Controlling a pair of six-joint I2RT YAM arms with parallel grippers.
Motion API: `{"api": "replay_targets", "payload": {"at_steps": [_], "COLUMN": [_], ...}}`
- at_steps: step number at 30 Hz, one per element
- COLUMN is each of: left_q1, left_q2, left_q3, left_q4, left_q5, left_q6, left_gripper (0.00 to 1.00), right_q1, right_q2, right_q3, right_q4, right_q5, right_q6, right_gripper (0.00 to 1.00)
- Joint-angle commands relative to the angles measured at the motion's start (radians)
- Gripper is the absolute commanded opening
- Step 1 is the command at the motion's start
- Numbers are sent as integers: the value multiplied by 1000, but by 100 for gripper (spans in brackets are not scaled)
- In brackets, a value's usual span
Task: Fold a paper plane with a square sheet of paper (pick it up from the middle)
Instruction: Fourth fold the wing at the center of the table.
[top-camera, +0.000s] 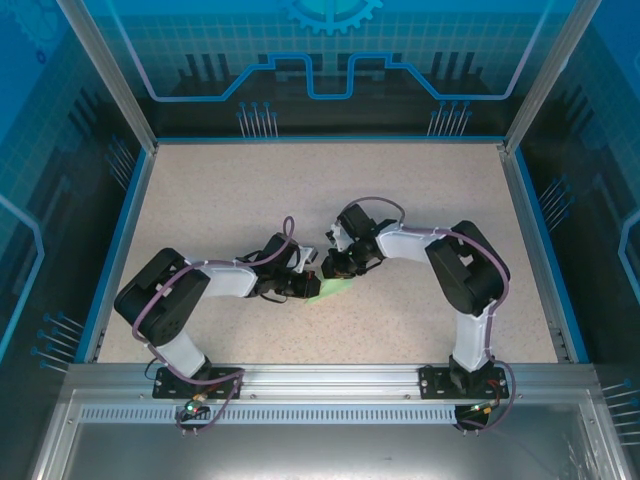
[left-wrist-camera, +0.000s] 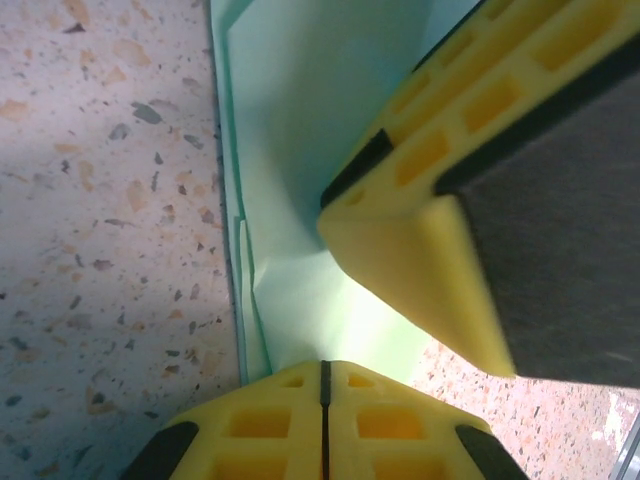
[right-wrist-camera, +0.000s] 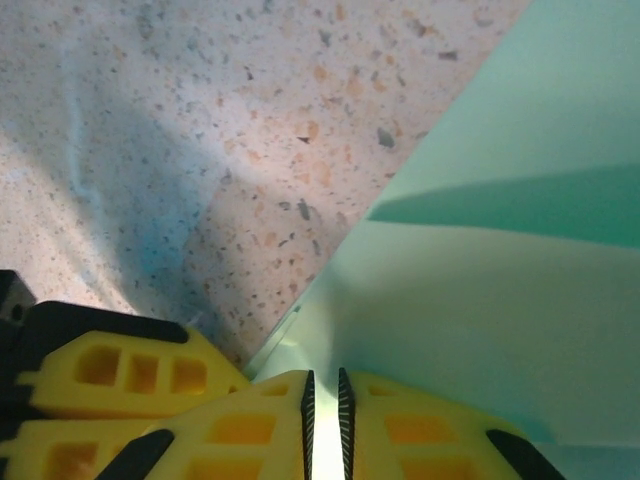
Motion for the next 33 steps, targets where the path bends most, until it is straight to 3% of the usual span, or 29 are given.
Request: {"api": "replay_targets", "payload": {"at_steps": [1, 8, 19, 33], "left_q1": [5, 4, -10, -63], "left_q2": [21, -25, -66, -59], "left_q3": [-54, -67, -72, -35], "left_q4": [-114, -148, -216, -352], "left_q5": [-55, -44, -34, -167], "left_q6": [34, 25, -9, -16], "left_gripper": [7, 9, 13, 12], "right_q1": [4, -3, -6, -14], "right_q2": [43, 82, 100, 91], "right_q3": [0, 11, 8, -1], "right_q4": [-11, -70, -80, -86], "right_q5": [36, 112, 127, 130], "right_q6": [-10, -53, -66, -80], "right_gripper": [17, 17, 16, 16]}}
